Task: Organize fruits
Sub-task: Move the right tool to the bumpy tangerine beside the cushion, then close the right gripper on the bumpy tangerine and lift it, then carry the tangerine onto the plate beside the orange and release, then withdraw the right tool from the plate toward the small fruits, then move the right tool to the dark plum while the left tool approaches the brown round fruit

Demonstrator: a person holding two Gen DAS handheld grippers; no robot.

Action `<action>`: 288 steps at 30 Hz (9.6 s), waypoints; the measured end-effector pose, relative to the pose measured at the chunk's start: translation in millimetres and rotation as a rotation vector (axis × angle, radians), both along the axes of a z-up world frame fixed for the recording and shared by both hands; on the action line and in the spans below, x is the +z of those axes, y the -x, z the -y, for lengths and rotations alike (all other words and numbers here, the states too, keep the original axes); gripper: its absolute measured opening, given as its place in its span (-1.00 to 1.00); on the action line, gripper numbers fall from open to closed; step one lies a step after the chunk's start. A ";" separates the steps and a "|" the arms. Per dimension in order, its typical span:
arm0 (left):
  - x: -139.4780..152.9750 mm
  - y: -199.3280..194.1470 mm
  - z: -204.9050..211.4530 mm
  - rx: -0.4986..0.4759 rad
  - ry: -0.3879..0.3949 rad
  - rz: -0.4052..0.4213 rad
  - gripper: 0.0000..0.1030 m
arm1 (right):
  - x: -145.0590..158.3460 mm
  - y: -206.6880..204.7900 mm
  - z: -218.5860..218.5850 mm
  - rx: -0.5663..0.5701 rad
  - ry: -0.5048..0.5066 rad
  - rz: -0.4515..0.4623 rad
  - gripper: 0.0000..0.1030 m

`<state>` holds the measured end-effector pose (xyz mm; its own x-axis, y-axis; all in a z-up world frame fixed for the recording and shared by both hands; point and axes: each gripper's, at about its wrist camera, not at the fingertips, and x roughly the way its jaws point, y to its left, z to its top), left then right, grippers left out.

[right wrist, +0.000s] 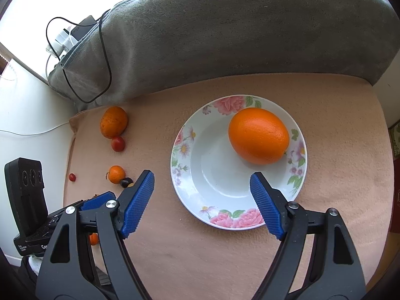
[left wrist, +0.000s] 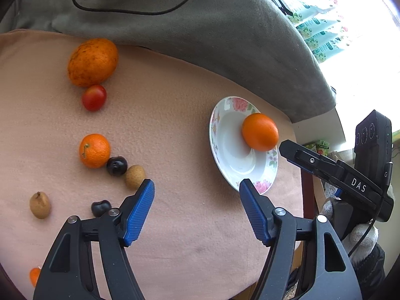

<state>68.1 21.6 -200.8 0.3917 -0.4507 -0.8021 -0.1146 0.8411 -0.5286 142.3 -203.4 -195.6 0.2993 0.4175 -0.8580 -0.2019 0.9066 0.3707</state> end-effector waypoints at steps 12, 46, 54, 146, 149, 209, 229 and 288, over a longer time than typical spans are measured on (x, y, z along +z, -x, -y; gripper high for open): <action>0.7 -4.2 -59.0 0.082 -0.073 0.014 0.38 | 1.1 -14.0 -35.8 0.035 -0.065 0.013 0.59; -37.5 -70.7 -139.8 0.068 -0.007 0.046 0.38 | -61.3 -75.4 -158.1 0.003 -0.353 -0.202 0.58; -49.2 -80.0 -153.9 0.027 0.037 0.064 0.37 | -75.2 -85.7 -182.0 -0.017 -0.386 -0.227 0.47; 5.5 -68.3 96.5 -0.278 -0.006 0.141 0.23 | -60.7 8.4 -34.2 -0.277 -0.469 -0.203 0.08; 3.9 -61.7 98.8 -0.295 0.002 0.133 0.23 | -62.1 13.3 -21.2 -0.292 -0.469 -0.210 0.08; 7.7 -25.3 102.4 -0.241 -0.103 0.100 0.31 | -15.2 36.5 19.8 -0.208 -0.117 0.050 0.67; 0.3 16.9 -5.4 0.024 -0.199 0.032 0.31 | -5.2 28.0 -67.1 0.087 0.042 0.104 0.67; -54.7 21.6 -77.9 0.202 -0.078 -0.119 -0.18 | -93.6 0.9 -254.0 0.691 0.184 -0.027 -0.27</action>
<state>46.6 99.5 -255.5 0.3684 -0.3075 -0.8773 -0.3423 0.8325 -0.4356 141.5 50.6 -289.2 -0.0040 0.3515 -0.9362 -0.7456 0.6228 0.2370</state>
